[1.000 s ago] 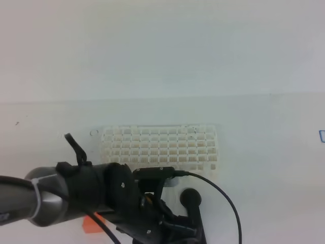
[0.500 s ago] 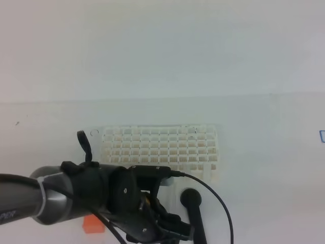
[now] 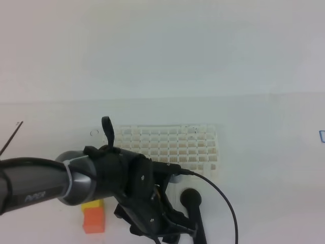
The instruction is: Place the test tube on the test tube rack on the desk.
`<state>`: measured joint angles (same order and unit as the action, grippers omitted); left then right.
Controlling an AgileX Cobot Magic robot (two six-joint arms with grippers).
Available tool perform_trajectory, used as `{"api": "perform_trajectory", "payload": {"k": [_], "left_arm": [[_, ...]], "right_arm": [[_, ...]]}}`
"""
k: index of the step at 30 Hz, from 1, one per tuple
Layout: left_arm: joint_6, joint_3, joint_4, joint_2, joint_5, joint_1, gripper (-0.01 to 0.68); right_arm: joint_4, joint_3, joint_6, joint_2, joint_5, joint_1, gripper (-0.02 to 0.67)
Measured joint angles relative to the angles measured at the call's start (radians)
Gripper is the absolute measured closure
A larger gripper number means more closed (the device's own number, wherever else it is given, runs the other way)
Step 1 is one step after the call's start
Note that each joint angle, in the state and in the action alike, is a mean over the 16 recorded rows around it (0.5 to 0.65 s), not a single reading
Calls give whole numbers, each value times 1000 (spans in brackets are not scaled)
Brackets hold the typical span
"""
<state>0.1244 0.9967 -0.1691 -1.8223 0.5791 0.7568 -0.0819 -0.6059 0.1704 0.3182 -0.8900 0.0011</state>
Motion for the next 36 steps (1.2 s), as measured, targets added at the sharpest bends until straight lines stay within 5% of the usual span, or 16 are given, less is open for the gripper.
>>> {"api": "perform_trajectory", "payload": {"k": [19,27,36], "left_arm": [[195,7,265,-22,119,1,452],[222,7,270,-22,146,1,468],[232,8,264,-22,152,1,580]], "right_arm": [[0,0,-1,0,0,0,650],[0,1,-3,0,0,0,650],[0,16,-4,0,2,0,650]]}}
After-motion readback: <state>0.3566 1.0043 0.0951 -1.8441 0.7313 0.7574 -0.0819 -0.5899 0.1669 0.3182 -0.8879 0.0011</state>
